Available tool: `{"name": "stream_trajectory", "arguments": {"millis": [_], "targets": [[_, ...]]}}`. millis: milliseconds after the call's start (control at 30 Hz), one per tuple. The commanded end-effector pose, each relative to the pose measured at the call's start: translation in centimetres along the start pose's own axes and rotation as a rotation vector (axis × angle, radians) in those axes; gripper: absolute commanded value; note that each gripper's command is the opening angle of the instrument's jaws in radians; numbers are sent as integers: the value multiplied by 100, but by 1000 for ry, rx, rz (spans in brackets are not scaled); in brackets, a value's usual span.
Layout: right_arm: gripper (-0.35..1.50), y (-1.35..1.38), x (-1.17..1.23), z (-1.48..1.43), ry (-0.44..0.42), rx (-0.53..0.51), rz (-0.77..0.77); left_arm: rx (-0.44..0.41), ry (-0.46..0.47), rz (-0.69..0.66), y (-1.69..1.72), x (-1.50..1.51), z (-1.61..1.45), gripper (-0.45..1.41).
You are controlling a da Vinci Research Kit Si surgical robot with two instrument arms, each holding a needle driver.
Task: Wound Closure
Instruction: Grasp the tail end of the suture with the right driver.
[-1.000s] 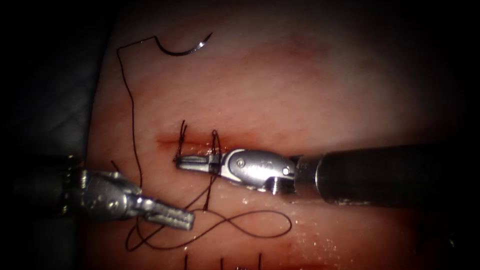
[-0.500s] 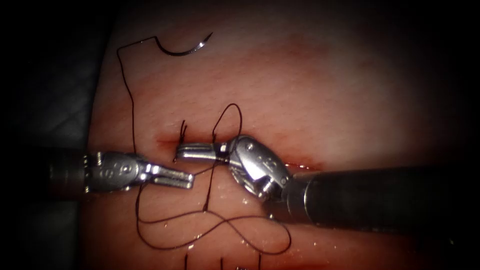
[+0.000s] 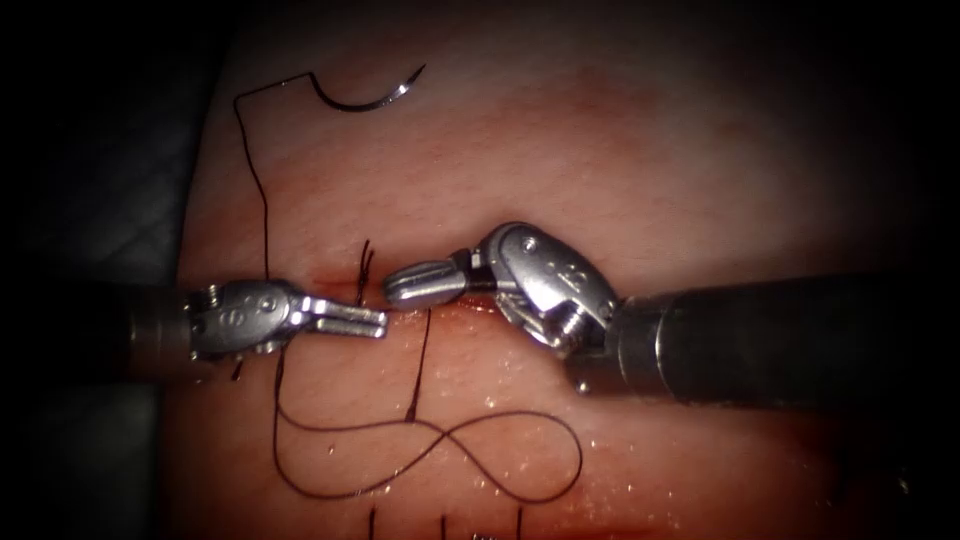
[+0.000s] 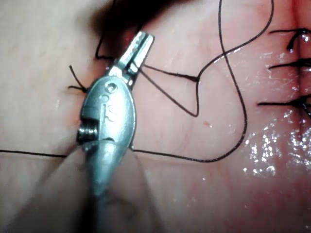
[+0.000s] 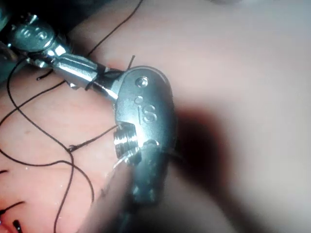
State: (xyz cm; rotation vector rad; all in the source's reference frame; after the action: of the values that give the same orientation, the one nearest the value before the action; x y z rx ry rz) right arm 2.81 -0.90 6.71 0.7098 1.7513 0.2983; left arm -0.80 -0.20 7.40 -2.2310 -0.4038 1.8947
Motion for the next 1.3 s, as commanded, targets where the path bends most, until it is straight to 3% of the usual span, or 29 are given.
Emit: {"name": "stream_trajectory", "arguments": {"millis": [33, 67, 167, 467, 500, 567, 633, 667, 700, 767, 800, 1000, 1300], "targets": [[-35, 5, -6, 0, -16, 6, -11, -2, 2, -3, 1, -7, 5, -45], [-35, 4, -6, 2, -99, 61, -39, 8, -1, -14, 1, -7, 6, -45], [-35, 2, -2, 3, -221, 134, -88, 16, -6, -27, 2, -6, 6, -45], [-35, -3, 3, 24, -445, 214, -188, 36, -20, -55, 6, -5, 8, -45], [-1, -4, 1, 31, -474, 223, -213, 39, -22, -60, 9, -4, 9, -45], [5, -6, 0, 35, -491, 233, -227, 42, -25, -59, 12, -4, 10, -45], [32, -8, -3, 47, -573, 254, -262, 41, -26, -57, 18, -2, 12, -45], [32, -8, -3, 47, -573, 254, -262, 41, -26, -57, 18, -2, 12, -45], [49, -8, -4, 54, -625, 275, -291, 40, -25, -56, 21, 0, 13, -45], [51, -7, -5, 57, -643, 282, -297, 38, -24, -56, 22, 1, 13, -45], [64, -7, -7, 60, -690, 297, -322, 39, -25, -57, 24, 3, 13, -45], [76, -1, -17, 61, -815, 339, -373, 35, -24, -58, 28, 5, 10, -45], [74, -4, -46, 61, -953, 408, -429, 34, -23, -64, 26, 5, 10, -45]]}}
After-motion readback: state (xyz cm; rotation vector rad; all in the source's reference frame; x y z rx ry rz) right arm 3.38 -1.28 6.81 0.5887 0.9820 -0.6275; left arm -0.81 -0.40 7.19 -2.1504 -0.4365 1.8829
